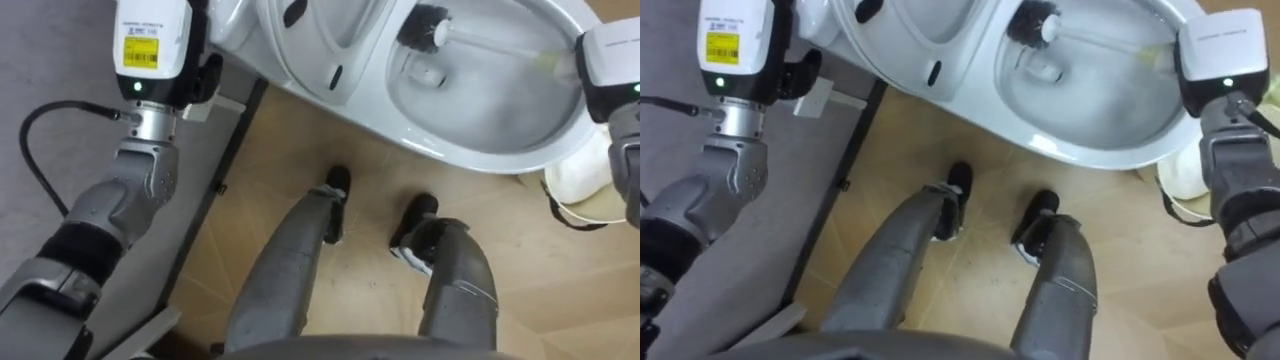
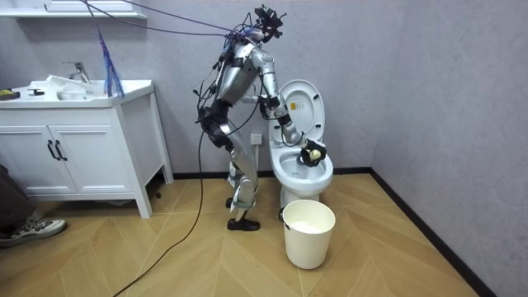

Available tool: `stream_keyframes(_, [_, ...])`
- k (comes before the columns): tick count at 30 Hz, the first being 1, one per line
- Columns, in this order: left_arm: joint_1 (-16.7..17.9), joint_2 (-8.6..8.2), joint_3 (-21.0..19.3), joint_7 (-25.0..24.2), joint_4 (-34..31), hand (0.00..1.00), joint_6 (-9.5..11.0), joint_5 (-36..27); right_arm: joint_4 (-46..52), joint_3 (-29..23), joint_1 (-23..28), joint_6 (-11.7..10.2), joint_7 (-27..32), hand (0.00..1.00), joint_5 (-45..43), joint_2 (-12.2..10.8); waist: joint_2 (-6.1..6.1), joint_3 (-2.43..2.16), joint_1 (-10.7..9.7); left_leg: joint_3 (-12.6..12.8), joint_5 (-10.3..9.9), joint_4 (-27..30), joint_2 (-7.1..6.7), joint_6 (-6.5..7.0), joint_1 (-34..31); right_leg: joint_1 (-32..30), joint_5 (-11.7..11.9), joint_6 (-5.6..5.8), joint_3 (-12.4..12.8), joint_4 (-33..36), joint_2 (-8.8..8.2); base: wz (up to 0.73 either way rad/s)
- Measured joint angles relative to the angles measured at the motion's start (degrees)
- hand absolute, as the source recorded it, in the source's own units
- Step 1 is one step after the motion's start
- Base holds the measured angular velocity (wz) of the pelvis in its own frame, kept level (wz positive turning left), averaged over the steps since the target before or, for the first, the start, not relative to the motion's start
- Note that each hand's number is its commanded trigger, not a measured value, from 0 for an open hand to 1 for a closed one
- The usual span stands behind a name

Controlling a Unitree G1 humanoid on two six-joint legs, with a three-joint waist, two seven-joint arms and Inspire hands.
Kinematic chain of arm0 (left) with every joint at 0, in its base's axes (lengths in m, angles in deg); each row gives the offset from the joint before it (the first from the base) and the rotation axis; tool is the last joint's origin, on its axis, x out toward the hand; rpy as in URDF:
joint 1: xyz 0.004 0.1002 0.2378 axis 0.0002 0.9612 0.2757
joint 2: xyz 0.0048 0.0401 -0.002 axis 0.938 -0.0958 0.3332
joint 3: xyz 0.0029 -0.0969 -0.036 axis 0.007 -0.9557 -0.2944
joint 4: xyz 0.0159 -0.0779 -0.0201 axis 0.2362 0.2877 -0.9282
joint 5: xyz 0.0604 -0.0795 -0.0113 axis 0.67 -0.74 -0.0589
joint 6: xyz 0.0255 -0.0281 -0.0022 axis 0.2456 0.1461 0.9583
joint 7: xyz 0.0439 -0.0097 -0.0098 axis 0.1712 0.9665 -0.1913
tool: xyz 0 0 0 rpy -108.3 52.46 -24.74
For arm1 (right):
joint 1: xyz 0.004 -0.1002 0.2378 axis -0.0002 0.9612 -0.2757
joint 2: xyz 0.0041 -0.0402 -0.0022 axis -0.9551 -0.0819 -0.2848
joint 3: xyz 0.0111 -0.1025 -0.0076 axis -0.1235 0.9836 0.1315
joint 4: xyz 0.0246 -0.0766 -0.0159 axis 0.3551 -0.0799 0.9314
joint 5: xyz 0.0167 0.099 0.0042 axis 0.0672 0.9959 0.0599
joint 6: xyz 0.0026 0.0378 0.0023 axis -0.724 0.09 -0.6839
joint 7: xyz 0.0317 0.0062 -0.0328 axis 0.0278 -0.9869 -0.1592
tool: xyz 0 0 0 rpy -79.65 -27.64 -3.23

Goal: Brush toilet

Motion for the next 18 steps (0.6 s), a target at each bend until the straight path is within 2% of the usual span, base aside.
stream_keyframes(1, [0.6, -0.15, 0.0, 0.36, -0.04, 0.0, -0.2, -0.42, -0.21, 0.0, 0.46, -0.03, -0.92, 1.0, 2.58, -0.35, 0.36, -0.16, 0.02, 0.1, 0.08, -0.05, 0.0, 0.0, -0.38, -0.49, 0.01, -0.01, 0.12, 0.06, 0.0, 0.0])
stream_keyframes(3, [0.74, -0.23, 0.06, 0.66, -0.18, 0.0, -0.2, -1.65, -1.09, 0.02, 1.33, -0.08, -2.32, 1.0, 7.11, -1.46, 0.42, -0.18, -0.06, 0.22, 0.25, -0.43, -0.08, -0.08, -0.38, -0.79, 0.01, -0.02, 0.44, 0.17, 0.06, 0.0])
stream_keyframes(5, [1.19, -0.31, -0.15, 0.74, -0.14, 0.0, -0.53, -1.81, -3.11, -0.41, 1.98, 0.61, -3.89, 1.0, 12.34, -3.86, 0.54, -0.26, -0.15, 0.34, 0.32, -0.73, 0.09, -0.19, -0.22, -0.79, 0.01, -0.03, 0.85, -0.05, 0.45, 0.0])
stream_keyframes(6, [1.36, -0.32, -0.15, 0.75, -0.18, 0.0, -0.65, -2.09, -2.94, -0.68, 2.01, 0.55, -3.93, 1.0, 14.29, -4.03, 0.61, -0.31, -0.3, 0.34, 0.34, -0.83, 0.05, -0.22, -0.17, -0.79, 0.0, -0.04, 0.81, 0.0, 0.37, 0.0])
stream_keyframes(8, [1.63, -1.09, 0.01, 0.65, -0.66, 0.0, -1.89, -2.27, -2.91, -1.07, 1.91, 0.05, -5.42, 1.0, 23.9, -4.24, 0.69, -0.37, -0.48, 0.54, 0.35, -0.96, 0.0, -0.22, 0.31, -0.57, -0.03, -0.04, 0.94, 0.0, 0.28, 0.0])
stream_keyframes(10, [1.95, -2.1, -0.21, 0.95, -0.89, 0.0, -3.1, -2.27, -3.69, -1.3, 1.96, -0.73, -5.71, 1.0, 27.49, -4.76, 0.72, -0.39, -1.02, 0.53, 0.39, -1.21, -0.05, -0.16, 0.74, -0.06, -0.07, 0.03, 0.92, -0.3, 0.3, 0.03])
stream_keyframes(14, [3.87, -2.15, -1.09, 1.78, -2.02, 0.0, -4.35, -2.14, -4.91, -5.86, 3.16, -2.71, -7.08, 1.0, 31.79, -7.76, 0.84, -0.49, -3.35, 1.03, 0.51, -1.28, 0.05, 0.08, 1.22, 0.94, -0.32, 0.48, 0.77, -0.61, 0.61, 0.09])
stream_keyframes(18, [4.91, -2.16, -1.08, 2.18, -2.11, 0.0, -5.39, -2.15, -4.96, -6.2, 3.71, -3.41, -9.06, 1.0, 36.41, -7.97, 0.8, -0.56, -4.6, 1.61, 0.71, -1.38, -0.09, 0.48, 2.02, 1.29, -0.46, 0.79, 1.17, -0.3, 0.11, 0.03])
